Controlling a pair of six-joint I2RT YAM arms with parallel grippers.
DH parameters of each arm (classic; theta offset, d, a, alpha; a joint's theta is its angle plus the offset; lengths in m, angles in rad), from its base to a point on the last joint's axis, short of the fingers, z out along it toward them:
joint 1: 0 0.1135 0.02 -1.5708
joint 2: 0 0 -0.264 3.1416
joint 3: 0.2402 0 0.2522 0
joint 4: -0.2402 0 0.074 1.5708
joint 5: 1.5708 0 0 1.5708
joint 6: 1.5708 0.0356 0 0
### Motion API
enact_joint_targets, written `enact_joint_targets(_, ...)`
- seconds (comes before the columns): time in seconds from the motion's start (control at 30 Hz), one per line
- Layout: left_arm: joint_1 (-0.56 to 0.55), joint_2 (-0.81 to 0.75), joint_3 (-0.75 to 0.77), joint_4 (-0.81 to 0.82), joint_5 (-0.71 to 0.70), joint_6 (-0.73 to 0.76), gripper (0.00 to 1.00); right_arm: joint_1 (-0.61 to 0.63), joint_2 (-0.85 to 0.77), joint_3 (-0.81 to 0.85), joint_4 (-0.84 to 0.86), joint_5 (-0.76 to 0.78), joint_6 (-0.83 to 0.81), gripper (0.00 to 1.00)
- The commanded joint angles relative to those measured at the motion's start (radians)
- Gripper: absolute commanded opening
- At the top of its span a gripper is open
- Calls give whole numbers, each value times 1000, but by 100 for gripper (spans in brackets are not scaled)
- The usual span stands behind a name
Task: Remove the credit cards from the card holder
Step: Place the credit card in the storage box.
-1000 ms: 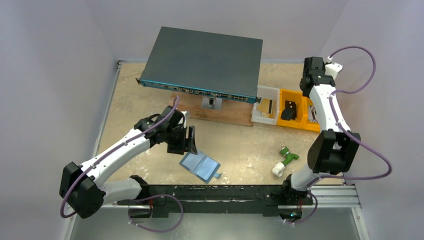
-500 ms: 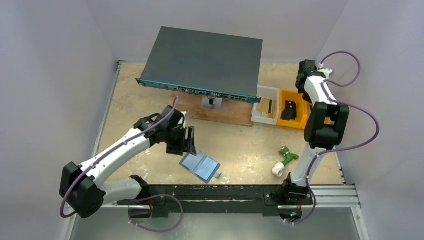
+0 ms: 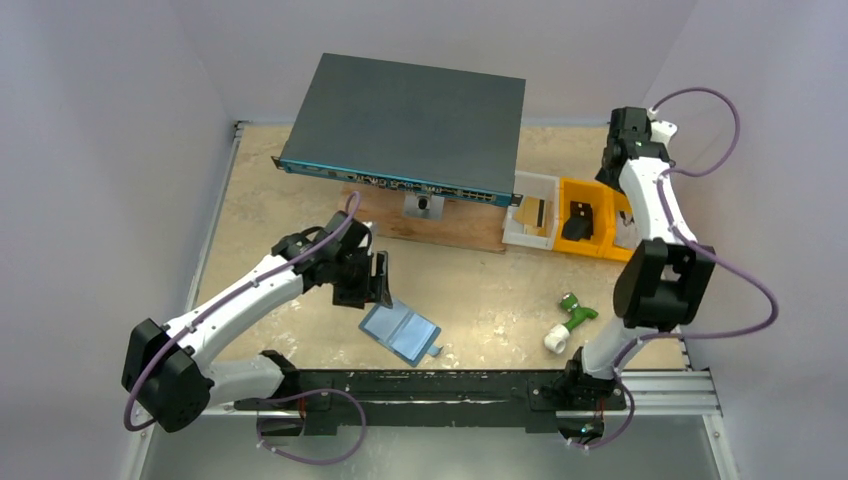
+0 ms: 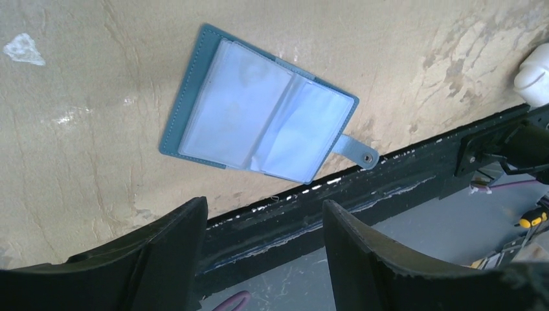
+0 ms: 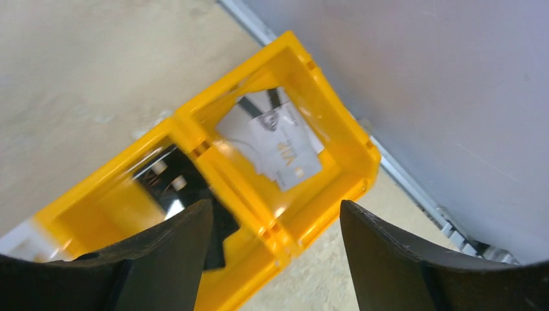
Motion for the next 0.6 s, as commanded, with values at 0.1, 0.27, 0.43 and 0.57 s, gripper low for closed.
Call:
enact_joint_targets(0.1, 6, 11, -75, 96, -102, -84, 60, 133, -339, -232, 73, -218, 13, 71)
enact_joint_targets(0.27, 11, 44, -143, 156, -146, -124, 46, 267, -572, -474, 133, -366, 62, 69)
enact_joint_targets(0.43, 13, 114, -192, 254, -143, -139, 34, 491, -734, -696, 204, -528, 209, 62)
enact_joint_targets(0.57, 13, 183, -210, 292, -150, -156, 26, 725, -767, -833, 279, -590, 336, 57)
